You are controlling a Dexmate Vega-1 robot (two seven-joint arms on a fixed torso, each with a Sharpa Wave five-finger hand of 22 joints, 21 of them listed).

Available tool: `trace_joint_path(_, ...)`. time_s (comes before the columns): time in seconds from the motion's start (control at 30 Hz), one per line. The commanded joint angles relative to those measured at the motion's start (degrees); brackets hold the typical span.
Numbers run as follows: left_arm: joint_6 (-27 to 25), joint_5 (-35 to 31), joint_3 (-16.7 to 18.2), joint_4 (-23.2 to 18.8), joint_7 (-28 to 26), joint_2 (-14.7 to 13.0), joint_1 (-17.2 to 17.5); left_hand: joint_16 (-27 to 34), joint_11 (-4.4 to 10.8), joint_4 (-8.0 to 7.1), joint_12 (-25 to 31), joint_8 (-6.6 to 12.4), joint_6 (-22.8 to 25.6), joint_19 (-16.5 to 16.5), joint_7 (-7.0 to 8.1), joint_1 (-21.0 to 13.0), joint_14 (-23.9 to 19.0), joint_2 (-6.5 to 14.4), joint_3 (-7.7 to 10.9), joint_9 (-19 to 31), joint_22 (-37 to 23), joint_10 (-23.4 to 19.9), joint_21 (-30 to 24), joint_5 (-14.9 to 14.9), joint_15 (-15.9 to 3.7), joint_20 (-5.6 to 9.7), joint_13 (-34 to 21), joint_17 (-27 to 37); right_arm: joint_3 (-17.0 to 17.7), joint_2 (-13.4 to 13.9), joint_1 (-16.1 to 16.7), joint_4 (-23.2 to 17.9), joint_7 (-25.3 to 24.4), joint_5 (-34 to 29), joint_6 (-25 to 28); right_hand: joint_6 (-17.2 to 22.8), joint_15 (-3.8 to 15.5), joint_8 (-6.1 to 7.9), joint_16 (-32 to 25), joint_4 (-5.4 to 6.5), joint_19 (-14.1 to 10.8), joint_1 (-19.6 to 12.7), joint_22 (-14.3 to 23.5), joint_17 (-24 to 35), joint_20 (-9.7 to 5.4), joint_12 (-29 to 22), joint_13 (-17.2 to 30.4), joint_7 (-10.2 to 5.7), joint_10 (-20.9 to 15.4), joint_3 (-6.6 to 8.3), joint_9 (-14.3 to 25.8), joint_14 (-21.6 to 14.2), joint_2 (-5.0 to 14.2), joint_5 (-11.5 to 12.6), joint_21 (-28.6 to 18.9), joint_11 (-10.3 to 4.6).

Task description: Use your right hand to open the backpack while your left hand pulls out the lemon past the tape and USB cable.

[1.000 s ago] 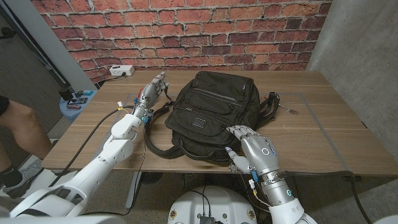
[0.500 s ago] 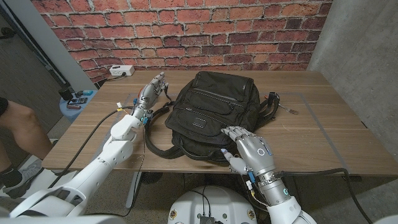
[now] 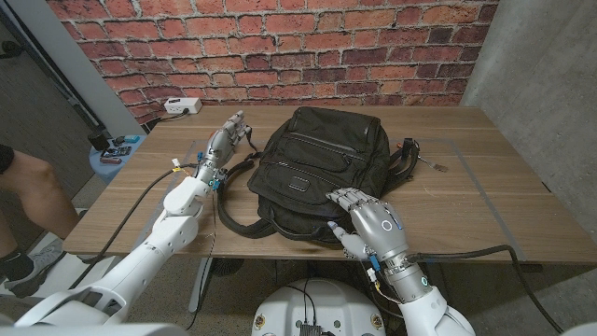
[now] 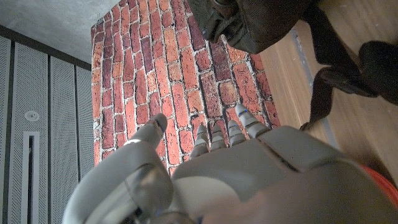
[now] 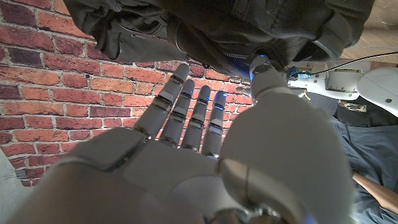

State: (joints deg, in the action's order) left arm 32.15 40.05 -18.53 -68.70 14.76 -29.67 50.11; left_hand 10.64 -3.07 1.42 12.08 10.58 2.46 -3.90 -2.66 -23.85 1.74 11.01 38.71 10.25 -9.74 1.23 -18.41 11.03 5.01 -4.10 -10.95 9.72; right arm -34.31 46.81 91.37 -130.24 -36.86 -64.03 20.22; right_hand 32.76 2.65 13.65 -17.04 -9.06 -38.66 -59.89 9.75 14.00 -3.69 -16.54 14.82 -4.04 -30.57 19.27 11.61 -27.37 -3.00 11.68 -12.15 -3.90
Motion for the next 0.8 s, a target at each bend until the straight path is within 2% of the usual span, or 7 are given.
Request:
trace_joint_path(0.03, 0.45, -0.04, 0.33, -0.09, -0.65, 0.01, 0.74, -0.04, -0.06, 0.23, -0.06, 0.02, 0.51, -0.43, 0.19, -0.95, -0.25, 0.03, -0.01, 0.1, -0.27, -0.05, 0.24, 0.31, 0.26, 0.12, -0.12, 0.21, 0.01, 0.57, -2.81, 2.54, -1.65, 0.5, -1.45, 0.77, 8.12, 0.34, -0.75, -0.02, -0.97, -0.74, 0.15, 0.35, -2.99, -0.46, 0.2, -0.17, -0.9, -0.26, 0.13, -0.82, 0.1, 0.53, -0.32, -0.17)
trace_joint_path(0.43, 0.19, -0.17, 0.21, -0.46, -0.42, -0.39, 0.83, -0.01, -0.13, 0.28, -0.06, 0.04, 0.57, -0.54, 0.22, -1.06, -0.36, 0.03, -0.03, 0.1, -0.27, -0.08, 0.41, 0.31, 0.25, 0.12, -0.12, 0.2, -0.91, 0.17, -4.11, 3.55, -3.02, 0.83, -1.95, 2.09, 8.74, 0.56, -0.91, 0.05, -2.02, -0.92, 0.19, 0.42, -3.46, -1.02, 0.42, -0.72, -2.22, 0.0, 0.18, -2.27, 0.04, 0.81, -0.5, -0.52)
trace_joint_path(0.7, 0.34, 0.24, 0.02, 0.2, 0.26, 0.09, 0.65, -0.01, -0.12, 0.28, -0.07, 0.04, 0.61, -0.61, 0.22, -1.11, -0.4, 0.03, -0.06, 0.1, -0.28, -0.06, 0.54, 0.31, 0.22, 0.14, -0.12, 0.21, -1.21, -0.07, -4.55, 3.15, -3.28, 1.16, -2.18, 6.21, 9.65, 1.76, -2.16, 0.38, -3.86, -0.85, 0.27, 1.09, -4.0, -2.6, 0.94, -1.77, -5.66, 0.0, 0.3, -5.75, 0.46, 0.95, -0.89, -1.09)
trace_joint_path(0.8, 0.46, 0.41, 0.1, 0.45, 0.24, 0.26, 0.73, -0.01, -0.07, 0.28, -0.09, 0.04, 0.63, -0.63, 0.2, -1.13, -0.4, 0.04, -0.08, 0.11, -0.28, -0.02, 0.59, 0.31, 0.23, 0.13, -0.12, 0.21, -1.28, 0.12, -5.24, 3.33, -2.96, 1.46, -2.88, 7.63, 9.89, 2.14, -2.67, 0.28, -4.79, -1.12, 0.32, 1.44, -4.27, -3.51, 1.24, -2.06, -7.68, -0.08, 0.35, -7.11, 0.45, 0.97, -1.1, -1.87)
